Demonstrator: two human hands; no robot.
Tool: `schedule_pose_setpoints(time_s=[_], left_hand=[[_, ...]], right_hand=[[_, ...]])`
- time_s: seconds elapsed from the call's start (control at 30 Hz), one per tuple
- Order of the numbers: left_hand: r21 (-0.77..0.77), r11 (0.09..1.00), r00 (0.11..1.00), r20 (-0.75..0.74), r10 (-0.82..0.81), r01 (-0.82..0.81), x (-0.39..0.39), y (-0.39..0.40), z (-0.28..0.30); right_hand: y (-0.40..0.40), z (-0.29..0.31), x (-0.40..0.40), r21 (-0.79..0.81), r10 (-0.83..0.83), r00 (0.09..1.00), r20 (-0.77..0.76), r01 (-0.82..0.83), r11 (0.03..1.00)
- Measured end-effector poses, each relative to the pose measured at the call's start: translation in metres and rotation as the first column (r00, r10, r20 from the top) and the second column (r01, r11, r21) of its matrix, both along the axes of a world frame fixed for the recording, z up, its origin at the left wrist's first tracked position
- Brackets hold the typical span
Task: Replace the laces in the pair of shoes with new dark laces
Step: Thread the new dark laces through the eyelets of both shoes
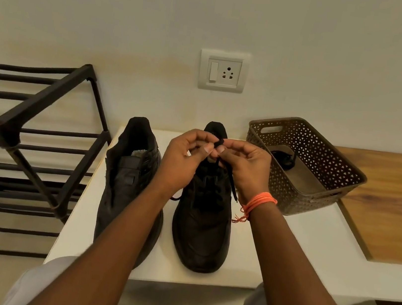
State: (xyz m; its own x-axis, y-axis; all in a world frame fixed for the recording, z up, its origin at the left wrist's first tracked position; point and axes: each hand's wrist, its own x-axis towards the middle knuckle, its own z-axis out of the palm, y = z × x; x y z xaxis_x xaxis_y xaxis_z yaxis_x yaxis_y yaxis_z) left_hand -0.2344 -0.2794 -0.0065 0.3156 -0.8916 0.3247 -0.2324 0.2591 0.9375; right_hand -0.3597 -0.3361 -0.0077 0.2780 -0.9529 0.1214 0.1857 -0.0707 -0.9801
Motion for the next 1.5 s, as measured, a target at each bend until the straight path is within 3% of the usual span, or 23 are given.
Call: schedule_pose_setpoints(time_s=[0.27,0.5,0.6,0.73,0.87,1.0,1.13,1.27,1.5], left_hand=[[0.147,0.966,0.97,0.085,-0.227,0.213,0.011,0.001,0.006],[0.161,0.97,0.983,0.002,-0.184,0.181,0.011,-0.002,0.004],[0.205,0.965,0.986,-0.047,-0.159,0.165,0.015,-0.005,0.004],[0.235,0.957,0.984,-0.088,-0.156,0.173,0.016,-0.006,0.003],[0.218,0.956,0.98,-0.002,-0.201,0.196,0.014,-0.005,0.006],[0.247,0.95,0.977,0.043,-0.209,0.192,0.016,-0.001,0.004],[0.271,0.946,0.978,0.057,-0.2,0.177,0.021,0.001,0.005],[0.286,0.937,0.976,0.024,-0.215,0.199,0.024,0.001,0.003],[0.276,0.949,0.978,0.1,-0.185,0.152,0.023,0.001,0.006]], right_hand=[[-0.001,0.004,-0.006,-0.004,0.061,0.998,0.028,-0.061,0.998],[-0.004,0.004,-0.012,-0.137,0.147,0.982,-0.121,-0.163,0.977],[-0.003,0.006,-0.017,-0.095,0.215,0.975,-0.055,-0.219,0.971],[-0.004,0.003,-0.012,-0.071,0.167,0.986,-0.022,-0.168,0.983],[-0.005,0.002,-0.006,0.006,0.108,0.993,0.057,-0.108,0.994],[-0.008,-0.001,-0.007,-0.11,0.053,0.998,-0.028,-0.055,0.992],[-0.01,0.004,-0.016,-0.149,0.129,0.986,-0.106,-0.144,0.978],[-0.004,0.012,-0.023,-0.266,0.215,0.91,-0.353,-0.318,0.91],[0.001,0.023,-0.025,-0.405,0.046,0.771,-0.635,-0.383,0.83]])
